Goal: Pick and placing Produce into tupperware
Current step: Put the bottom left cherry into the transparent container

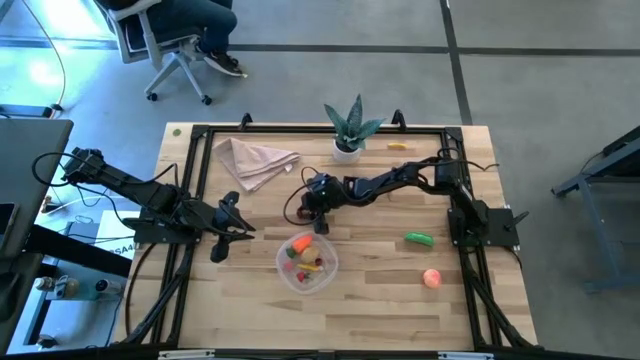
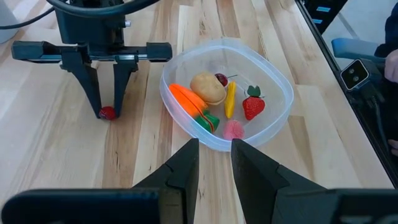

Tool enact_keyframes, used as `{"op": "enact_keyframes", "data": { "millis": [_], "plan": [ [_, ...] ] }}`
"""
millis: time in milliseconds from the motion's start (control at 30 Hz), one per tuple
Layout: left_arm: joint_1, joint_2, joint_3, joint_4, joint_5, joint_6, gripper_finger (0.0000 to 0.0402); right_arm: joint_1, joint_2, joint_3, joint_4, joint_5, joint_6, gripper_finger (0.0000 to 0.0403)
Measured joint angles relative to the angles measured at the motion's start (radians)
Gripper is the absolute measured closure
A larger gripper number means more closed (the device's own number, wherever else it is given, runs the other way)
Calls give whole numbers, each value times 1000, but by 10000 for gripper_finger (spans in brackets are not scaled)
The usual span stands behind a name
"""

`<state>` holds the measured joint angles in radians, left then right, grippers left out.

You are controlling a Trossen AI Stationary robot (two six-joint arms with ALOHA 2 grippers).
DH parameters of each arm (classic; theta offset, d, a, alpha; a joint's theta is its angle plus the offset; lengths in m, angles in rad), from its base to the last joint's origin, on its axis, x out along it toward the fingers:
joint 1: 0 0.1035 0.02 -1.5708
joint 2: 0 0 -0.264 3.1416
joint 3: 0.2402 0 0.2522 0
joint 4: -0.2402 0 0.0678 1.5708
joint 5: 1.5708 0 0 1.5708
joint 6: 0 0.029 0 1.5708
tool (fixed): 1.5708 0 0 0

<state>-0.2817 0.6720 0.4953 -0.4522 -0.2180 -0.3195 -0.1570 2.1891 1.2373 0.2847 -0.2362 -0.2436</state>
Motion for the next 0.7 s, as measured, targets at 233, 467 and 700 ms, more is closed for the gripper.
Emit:
{"op": "enact_keyframes", "data": {
  "millis": [233,467,700],
  "plan": [
    [0,0,0,0,0,0,318,-2,-4,0,10,16,0,320],
    [0,0,0,0,0,0,318,-1,-79,0,-26,35,-26,320],
    [0,0,0,0,0,0,318,7,-225,0,-118,42,-54,320]
  ]
}}
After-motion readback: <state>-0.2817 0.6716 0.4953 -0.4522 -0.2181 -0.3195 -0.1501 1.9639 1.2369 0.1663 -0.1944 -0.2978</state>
